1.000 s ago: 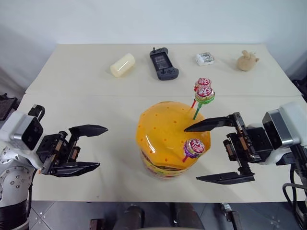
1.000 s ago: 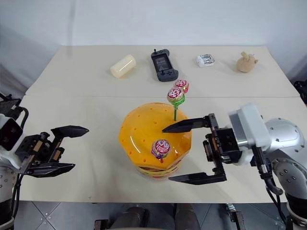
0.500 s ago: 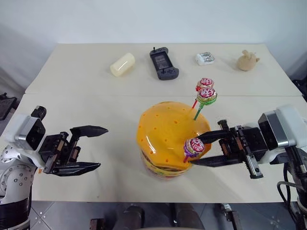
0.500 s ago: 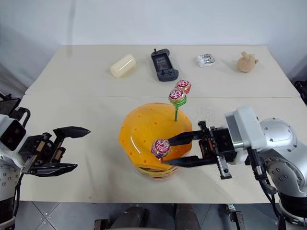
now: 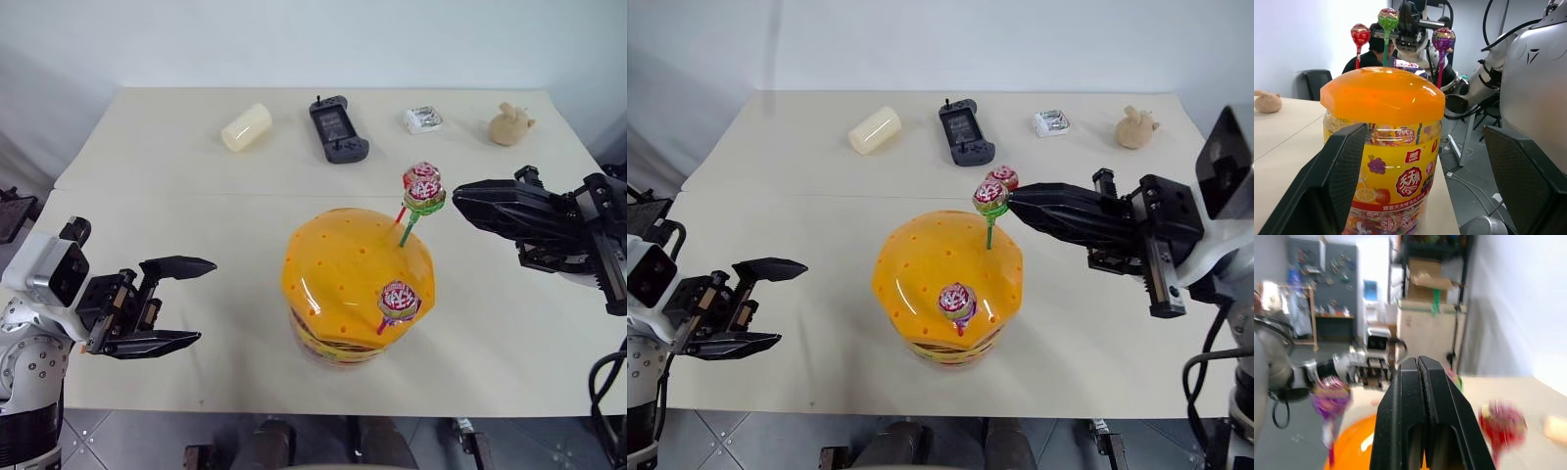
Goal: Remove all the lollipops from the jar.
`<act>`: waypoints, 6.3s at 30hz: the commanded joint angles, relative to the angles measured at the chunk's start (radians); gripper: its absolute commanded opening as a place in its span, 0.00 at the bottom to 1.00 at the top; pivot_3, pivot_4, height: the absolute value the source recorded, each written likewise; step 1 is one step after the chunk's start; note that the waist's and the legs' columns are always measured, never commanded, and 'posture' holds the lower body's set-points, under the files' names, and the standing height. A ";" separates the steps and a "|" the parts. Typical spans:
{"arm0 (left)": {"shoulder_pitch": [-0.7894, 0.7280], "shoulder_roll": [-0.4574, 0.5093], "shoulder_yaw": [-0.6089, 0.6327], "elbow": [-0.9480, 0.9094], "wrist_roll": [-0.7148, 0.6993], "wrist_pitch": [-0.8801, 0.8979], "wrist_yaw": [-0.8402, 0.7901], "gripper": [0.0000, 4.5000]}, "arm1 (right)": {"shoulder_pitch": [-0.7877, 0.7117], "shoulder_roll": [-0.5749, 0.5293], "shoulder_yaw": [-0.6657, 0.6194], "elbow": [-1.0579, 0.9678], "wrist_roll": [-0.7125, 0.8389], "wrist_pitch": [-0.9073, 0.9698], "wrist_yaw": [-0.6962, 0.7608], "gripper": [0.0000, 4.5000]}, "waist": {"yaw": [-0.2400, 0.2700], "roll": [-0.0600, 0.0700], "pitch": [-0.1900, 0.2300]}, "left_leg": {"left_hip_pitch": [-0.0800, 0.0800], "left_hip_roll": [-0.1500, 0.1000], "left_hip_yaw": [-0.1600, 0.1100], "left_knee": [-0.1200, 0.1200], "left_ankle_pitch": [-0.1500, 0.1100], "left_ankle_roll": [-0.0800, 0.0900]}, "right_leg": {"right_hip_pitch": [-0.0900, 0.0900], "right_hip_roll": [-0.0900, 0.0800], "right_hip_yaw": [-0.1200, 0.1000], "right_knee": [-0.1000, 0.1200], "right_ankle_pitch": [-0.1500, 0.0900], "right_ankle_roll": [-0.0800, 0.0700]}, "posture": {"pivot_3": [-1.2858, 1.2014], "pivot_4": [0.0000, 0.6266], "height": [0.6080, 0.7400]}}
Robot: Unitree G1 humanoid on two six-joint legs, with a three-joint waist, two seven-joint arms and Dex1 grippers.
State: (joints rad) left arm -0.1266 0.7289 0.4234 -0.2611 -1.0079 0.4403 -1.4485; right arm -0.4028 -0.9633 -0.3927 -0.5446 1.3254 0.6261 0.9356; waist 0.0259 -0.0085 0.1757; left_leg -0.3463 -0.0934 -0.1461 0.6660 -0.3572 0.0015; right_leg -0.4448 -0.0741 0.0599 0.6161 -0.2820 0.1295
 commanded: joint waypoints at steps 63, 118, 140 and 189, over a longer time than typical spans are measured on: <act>0.051 0.091 -0.016 -0.209 0.024 -0.075 0.020 0.89 | 0.589 -0.093 -0.075 0.546 -0.865 -0.229 0.122 0.01 | 0.001 0.001 0.000 | 0.003 0.001 0.011 0.001 0.001 0.001 | 0.001 0.000 0.003 -0.001 0.005 0.000 | 0.52 0.24 1.00; 0.053 -0.066 0.015 -0.124 -0.017 0.089 0.226 0.89 | -0.137 0.107 0.165 -0.042 -0.132 0.067 -0.036 0.61 | -0.004 -0.002 0.002 | -0.007 0.010 0.021 0.015 -0.005 0.002 | -0.009 0.002 -0.009 -0.003 0.014 -0.005 | 0.52 0.24 1.00; -0.109 0.012 -0.053 -0.167 -0.015 0.051 0.173 0.89 | 0.013 -0.165 -0.232 0.280 -0.122 0.197 -0.029 0.00 | 0.013 -0.002 0.002 | -0.008 0.010 0.021 0.015 -0.006 0.003 | -0.007 0.000 -0.012 -0.005 0.014 -0.005 | 0.52 0.24 1.00; 0.023 -0.065 0.074 -0.074 -0.097 0.050 0.301 0.89 | -0.178 0.130 0.164 0.189 -0.267 0.150 -0.064 0.82 | -0.005 0.007 0.002 | 0.004 0.018 0.040 0.016 -0.015 0.007 | -0.003 0.004 -0.009 -0.007 0.015 -0.003 | 0.52 0.24 1.00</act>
State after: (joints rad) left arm -0.1042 0.6615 0.4866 -0.3070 -1.0959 0.5023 -1.1475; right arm -0.5602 -0.8335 -0.2295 -0.3199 1.0389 0.7690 0.8649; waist 0.0207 -0.0018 0.1776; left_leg -0.3428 -0.0749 -0.1064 0.6821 -0.3722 0.0085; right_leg -0.4478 -0.0702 0.0504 0.6094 -0.2666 0.1260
